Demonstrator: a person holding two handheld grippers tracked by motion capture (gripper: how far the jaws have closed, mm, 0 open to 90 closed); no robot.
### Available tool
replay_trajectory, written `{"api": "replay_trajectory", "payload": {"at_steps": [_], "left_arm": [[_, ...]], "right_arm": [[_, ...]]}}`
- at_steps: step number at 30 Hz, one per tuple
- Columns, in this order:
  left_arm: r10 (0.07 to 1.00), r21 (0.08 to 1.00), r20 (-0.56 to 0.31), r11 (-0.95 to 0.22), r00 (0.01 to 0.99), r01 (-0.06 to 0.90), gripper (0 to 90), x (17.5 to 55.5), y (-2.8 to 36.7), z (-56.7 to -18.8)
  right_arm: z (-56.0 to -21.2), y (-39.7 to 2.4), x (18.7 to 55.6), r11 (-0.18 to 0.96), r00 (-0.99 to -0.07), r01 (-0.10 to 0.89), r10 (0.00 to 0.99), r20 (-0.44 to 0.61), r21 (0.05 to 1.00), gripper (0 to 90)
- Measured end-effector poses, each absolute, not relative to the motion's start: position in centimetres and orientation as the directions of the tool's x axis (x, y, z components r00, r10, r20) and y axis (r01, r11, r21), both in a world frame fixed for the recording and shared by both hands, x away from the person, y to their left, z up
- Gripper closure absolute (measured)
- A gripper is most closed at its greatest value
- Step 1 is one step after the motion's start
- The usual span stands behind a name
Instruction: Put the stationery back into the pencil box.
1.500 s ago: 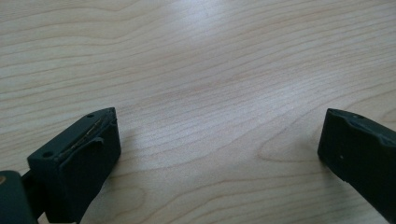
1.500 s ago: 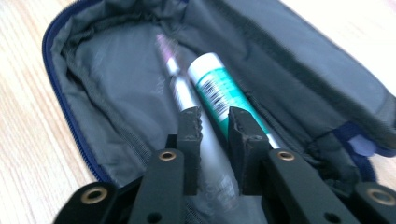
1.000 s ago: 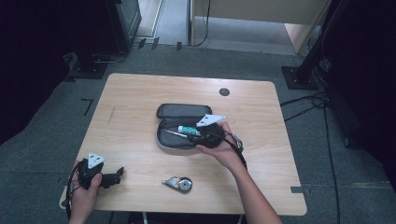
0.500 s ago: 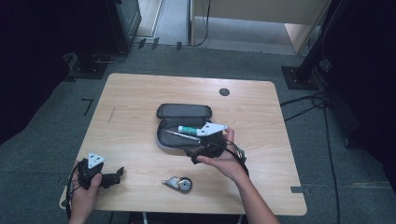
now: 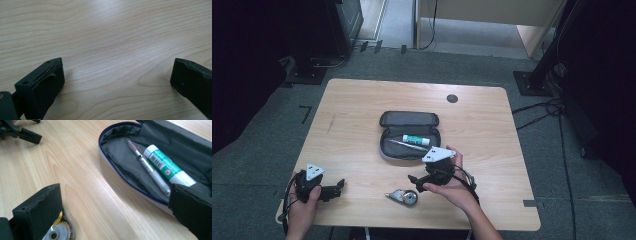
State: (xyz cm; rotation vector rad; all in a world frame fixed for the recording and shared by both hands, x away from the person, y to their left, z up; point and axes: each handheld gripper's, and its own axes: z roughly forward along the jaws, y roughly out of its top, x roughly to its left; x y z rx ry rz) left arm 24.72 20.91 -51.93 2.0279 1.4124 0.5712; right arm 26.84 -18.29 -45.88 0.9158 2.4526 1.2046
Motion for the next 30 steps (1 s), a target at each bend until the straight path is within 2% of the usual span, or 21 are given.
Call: {"api": "replay_trajectory", "payload": {"at_steps": [4, 16, 30], "left_arm": [[0.94, 0.683, 0.011, -0.256, 0.341, 0.684, 0.0, 24.7, 20.9, -51.9], [0.94, 0.683, 0.011, -0.256, 0.341, 0.684, 0.0, 24.7, 20.9, -51.9], [0.94, 0.683, 0.011, -0.256, 0.341, 0.684, 0.0, 24.7, 20.9, -51.9]], "right_arm": [[-46.4, -18.3, 26.1, 0.458, -0.775, 0.426, 0.63, 0.053, 0.78, 0.0], [-48.4, -17.8, 24.1, 0.475, -0.795, 0.411, 0.605, 0.05, 0.778, 13.0], [-50.1, -16.7, 23.0, 0.498, -0.817, 0.415, 0.572, 0.072, 0.762, 14.6]]}}
